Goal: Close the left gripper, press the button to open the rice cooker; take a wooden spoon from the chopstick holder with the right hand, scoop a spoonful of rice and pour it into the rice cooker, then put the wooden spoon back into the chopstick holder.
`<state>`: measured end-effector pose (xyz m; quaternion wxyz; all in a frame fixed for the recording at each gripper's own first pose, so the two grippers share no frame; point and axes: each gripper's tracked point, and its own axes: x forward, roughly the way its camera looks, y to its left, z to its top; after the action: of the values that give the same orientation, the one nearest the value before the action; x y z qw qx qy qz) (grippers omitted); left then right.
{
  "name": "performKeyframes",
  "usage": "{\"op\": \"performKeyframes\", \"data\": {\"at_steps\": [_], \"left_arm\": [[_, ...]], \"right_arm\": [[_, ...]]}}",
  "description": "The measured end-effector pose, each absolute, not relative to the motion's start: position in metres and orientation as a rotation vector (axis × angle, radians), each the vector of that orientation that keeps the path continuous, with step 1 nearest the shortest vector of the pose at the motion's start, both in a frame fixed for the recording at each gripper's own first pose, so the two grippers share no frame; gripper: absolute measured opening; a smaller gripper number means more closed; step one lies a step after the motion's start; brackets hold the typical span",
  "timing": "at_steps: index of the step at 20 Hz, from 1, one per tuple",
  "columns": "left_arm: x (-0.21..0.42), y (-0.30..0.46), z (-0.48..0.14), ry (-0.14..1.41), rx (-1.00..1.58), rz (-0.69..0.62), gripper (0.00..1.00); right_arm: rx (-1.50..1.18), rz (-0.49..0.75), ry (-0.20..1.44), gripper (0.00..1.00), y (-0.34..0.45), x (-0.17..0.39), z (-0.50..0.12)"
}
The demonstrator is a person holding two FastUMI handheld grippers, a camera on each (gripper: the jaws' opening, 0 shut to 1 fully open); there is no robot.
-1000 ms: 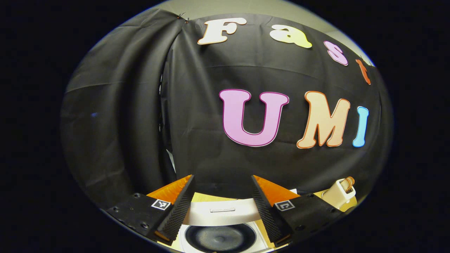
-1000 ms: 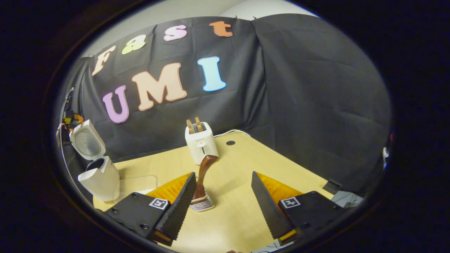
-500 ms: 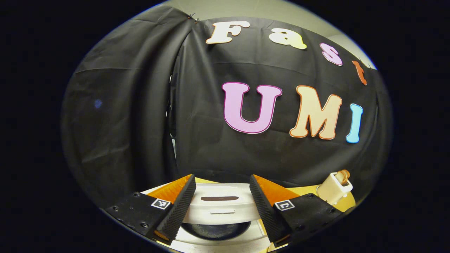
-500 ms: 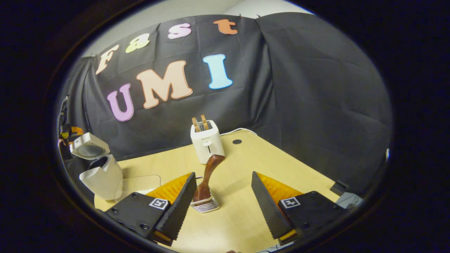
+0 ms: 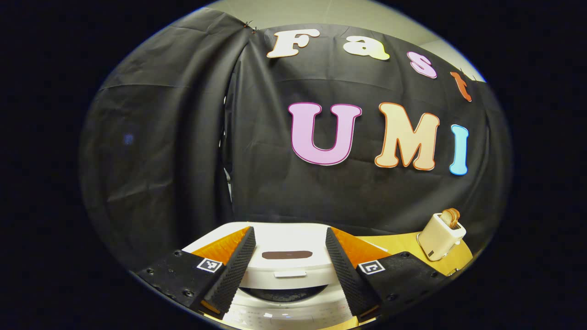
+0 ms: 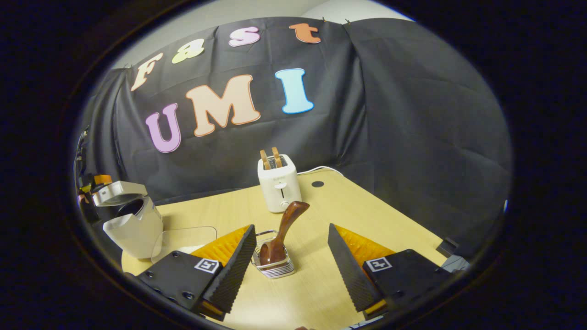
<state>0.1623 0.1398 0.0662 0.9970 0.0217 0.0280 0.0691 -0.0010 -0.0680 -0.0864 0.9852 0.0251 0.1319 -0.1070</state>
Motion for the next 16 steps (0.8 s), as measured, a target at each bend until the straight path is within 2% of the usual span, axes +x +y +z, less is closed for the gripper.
{"op": "performKeyframes", "data": {"at_steps": [16], "left_arm": [[0.152, 0.145, 0.006, 0.141, 0.080, 0.213, 0.91]], "right_arm": [[0.074, -0.239, 0.261, 0.99, -0.086, -0.016, -0.089]]}}
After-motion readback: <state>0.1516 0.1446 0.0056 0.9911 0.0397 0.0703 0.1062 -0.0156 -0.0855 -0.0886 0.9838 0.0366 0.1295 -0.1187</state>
